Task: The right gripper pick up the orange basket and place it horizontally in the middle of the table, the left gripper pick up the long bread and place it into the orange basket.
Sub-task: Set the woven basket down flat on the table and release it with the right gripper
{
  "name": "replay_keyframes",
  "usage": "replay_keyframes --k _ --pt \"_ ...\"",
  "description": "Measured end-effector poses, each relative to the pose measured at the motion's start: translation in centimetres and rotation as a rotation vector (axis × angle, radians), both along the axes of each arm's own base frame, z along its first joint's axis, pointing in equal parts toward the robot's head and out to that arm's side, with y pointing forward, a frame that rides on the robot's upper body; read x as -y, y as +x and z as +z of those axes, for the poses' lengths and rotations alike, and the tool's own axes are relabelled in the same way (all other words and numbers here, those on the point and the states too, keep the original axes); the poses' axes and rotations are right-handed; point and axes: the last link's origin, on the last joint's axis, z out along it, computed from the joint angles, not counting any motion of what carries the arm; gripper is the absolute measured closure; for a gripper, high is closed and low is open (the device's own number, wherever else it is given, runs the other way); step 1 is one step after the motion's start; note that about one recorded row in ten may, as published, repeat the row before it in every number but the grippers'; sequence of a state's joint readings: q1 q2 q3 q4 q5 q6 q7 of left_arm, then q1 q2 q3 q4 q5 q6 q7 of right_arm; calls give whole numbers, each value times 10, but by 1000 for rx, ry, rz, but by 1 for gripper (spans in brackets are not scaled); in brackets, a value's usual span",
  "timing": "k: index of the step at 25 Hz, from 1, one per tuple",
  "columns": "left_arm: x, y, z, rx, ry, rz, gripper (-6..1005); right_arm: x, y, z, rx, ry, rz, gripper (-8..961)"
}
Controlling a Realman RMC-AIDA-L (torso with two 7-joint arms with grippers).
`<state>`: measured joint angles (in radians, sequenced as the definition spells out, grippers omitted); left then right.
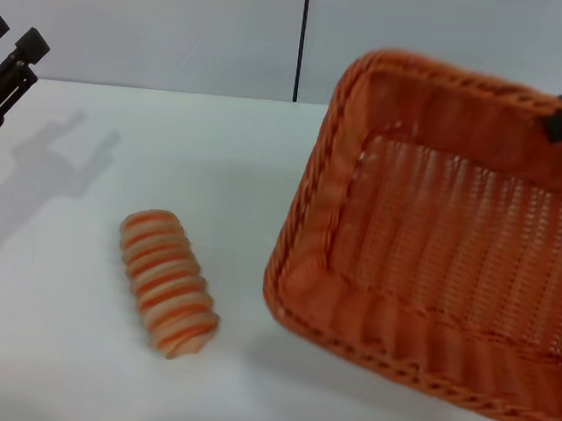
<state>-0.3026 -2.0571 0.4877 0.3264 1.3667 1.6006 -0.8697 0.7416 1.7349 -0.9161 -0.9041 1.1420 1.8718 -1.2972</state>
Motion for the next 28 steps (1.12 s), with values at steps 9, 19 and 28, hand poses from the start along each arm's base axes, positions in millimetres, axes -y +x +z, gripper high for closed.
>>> replay_keyframes --k 9,19,28 --pt "-1 1 -2 4 -7 1 409 -7 -16 -39 120 -79 119 793" --pt "2 -1 -3 20 -12 10 410 -9 -22 -75 162 -56 181 796" --pt "-1 0 -3 19 -11 10 411 -9 -35 -102 157 -66 256 799"
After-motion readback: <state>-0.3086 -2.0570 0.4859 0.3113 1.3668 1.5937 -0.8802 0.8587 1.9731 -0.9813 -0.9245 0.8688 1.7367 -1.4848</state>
